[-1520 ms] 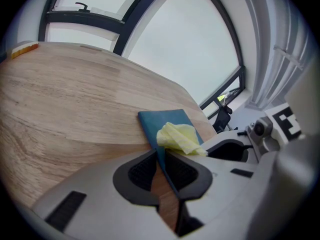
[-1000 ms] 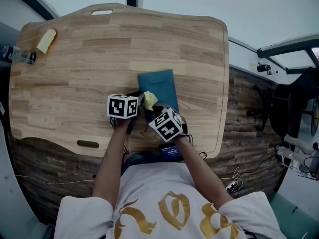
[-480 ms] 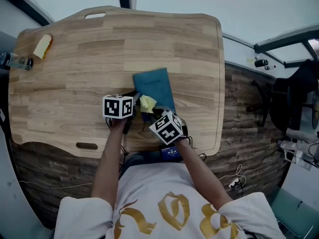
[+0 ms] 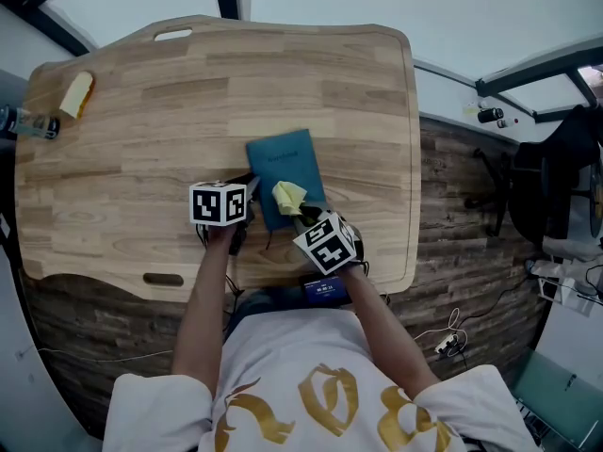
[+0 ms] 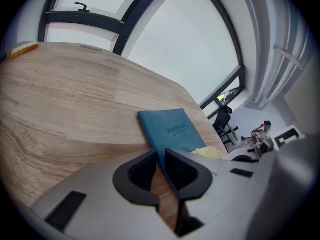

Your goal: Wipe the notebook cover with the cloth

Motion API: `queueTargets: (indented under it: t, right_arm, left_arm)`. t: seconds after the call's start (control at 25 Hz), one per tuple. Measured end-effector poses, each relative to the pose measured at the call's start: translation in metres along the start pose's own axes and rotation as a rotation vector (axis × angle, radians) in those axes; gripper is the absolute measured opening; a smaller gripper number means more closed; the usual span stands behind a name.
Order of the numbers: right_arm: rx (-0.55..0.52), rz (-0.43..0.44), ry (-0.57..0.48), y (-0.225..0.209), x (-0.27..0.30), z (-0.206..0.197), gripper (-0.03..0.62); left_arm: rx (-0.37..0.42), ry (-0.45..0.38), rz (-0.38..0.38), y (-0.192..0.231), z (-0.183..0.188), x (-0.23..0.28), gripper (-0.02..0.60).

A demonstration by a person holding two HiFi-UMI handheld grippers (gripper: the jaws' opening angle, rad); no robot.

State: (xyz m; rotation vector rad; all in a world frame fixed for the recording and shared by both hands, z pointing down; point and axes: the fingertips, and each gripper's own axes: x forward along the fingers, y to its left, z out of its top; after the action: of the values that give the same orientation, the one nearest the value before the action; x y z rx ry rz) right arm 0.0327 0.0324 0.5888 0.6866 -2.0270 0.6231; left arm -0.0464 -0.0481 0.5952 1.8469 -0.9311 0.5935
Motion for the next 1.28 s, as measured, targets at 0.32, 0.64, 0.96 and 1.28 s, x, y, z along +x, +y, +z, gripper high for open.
queueTargets:
  t: [0.32, 0.64, 0.96, 1.28]
  right_arm:
    - [0.026, -0.041, -0.003, -0.020, -0.006, -0.005, 0.038]
    - [0.048, -0.079, -0.021, -0.039, -0.006, 0.002, 0.038]
    - [0.065, -0.108, -0.048, -0.055, -0.002, 0.015, 0.038]
    - [0.062, -0.119, -0.064, -0.071, 0.006, 0.032, 0.038]
  left_arm:
    - [0.002, 0.000, 0.002, 0.001, 0.001, 0.000, 0.063]
    - [0.011, 0.003, 0.002, 0.001, 0.001, 0.000, 0.063]
    - [0.010, 0.008, -0.003, 0.000, 0.000, 0.000, 0.063]
    - [0.010, 0.007, -0.004, 0.000, 0.001, -0.001, 0.063]
